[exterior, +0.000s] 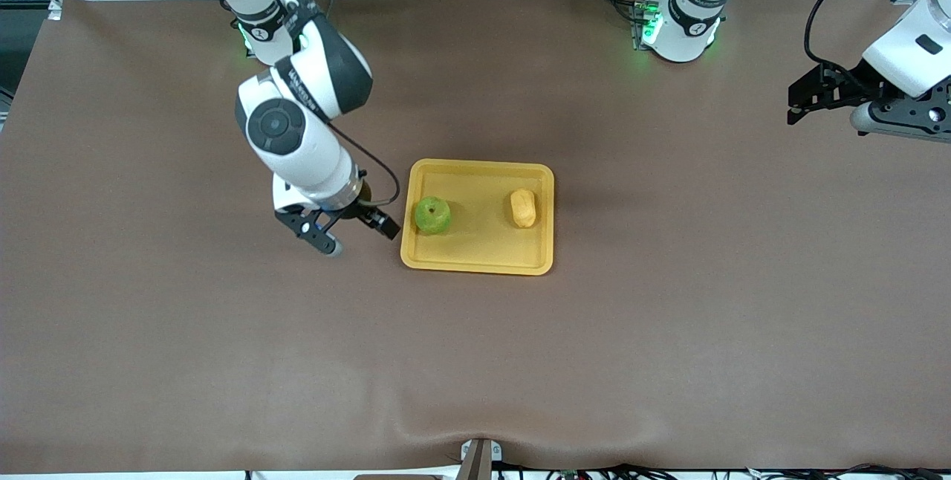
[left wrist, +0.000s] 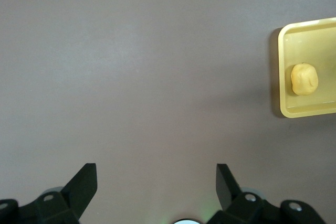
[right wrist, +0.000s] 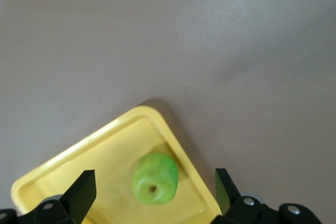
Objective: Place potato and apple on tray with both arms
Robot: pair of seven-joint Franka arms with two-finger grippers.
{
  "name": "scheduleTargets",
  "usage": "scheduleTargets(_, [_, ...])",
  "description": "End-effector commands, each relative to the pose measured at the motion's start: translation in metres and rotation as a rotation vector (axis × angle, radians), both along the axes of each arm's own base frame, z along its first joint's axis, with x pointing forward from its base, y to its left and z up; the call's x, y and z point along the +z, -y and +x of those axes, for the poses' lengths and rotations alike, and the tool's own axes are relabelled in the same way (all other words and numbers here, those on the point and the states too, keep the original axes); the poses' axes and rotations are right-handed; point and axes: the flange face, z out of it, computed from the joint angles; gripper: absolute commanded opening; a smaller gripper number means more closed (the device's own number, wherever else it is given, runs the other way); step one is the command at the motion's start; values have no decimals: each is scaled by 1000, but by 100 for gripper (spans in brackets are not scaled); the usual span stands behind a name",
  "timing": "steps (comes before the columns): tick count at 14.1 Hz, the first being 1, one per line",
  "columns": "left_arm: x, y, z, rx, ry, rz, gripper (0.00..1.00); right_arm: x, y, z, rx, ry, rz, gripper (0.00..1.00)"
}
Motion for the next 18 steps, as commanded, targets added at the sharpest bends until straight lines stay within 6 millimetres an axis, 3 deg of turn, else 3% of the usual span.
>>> scheduleTargets(1, [5, 1, -1, -4, -4, -2, 100, 15, 8, -9, 4, 5, 29, 100])
scheduleTargets(4, [4, 0, 0, -3, -4, -3, 100, 47, 15, -12, 8, 55, 27, 100])
scheduleTargets(6, [2, 0, 2, -3, -8, -3, 100, 74, 36, -9, -18, 79, 21, 100])
scheduleTargets(7, [2, 0, 2, -3, -8, -3, 100, 87, 40, -13, 2, 84, 9, 100])
scheduleTargets(9, [2, 0, 2, 0, -8, -3, 100, 109, 67, -11, 90, 80, -22, 100])
scheduleTargets(13, [2, 0, 2, -3, -8, -3, 100, 143, 113, -7, 291, 45, -65, 100])
scheduleTargets(18, [2, -1, 2, 2, -7, -5, 100, 171, 145, -5, 442, 33, -148, 100])
